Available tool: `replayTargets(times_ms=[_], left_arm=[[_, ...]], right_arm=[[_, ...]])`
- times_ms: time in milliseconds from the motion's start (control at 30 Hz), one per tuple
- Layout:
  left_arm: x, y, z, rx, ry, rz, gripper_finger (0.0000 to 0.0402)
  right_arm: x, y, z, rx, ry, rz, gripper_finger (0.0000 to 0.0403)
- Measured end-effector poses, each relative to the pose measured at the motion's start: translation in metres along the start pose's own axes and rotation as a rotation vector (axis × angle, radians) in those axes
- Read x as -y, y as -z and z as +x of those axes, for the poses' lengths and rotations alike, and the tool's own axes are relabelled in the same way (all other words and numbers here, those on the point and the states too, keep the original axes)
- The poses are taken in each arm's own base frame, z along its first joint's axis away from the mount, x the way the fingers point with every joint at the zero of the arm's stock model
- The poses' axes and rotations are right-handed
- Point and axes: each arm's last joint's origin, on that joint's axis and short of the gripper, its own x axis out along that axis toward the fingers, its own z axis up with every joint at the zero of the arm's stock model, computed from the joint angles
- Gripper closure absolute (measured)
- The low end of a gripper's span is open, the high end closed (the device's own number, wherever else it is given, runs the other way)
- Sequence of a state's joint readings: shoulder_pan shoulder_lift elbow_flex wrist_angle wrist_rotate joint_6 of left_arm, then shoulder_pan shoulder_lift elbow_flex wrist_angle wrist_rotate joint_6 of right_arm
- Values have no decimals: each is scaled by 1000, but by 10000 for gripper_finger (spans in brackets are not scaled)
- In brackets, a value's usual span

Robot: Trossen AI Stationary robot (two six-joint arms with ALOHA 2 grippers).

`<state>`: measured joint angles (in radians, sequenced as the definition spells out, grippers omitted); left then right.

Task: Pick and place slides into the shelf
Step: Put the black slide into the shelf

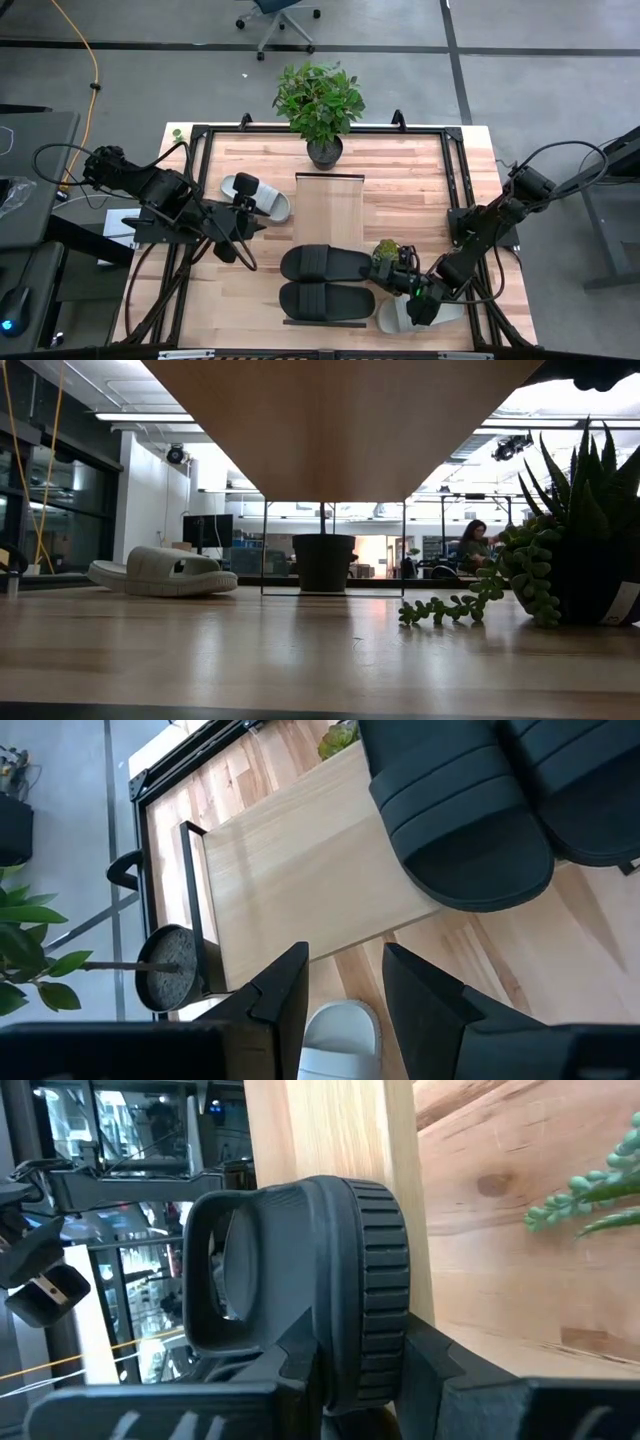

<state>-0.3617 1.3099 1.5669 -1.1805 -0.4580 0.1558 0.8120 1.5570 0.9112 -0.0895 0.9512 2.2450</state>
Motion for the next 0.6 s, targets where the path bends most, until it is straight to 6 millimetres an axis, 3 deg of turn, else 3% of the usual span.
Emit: replayTargets(times_ms=[200, 600], left_arm=[[0, 0, 0, -2, 0, 5, 284], [0, 0, 0, -6, -6, 7, 284]], right_arm=[[1, 1, -2, -2, -4, -4, 325], [4, 3, -7, -8, -3, 8, 252]])
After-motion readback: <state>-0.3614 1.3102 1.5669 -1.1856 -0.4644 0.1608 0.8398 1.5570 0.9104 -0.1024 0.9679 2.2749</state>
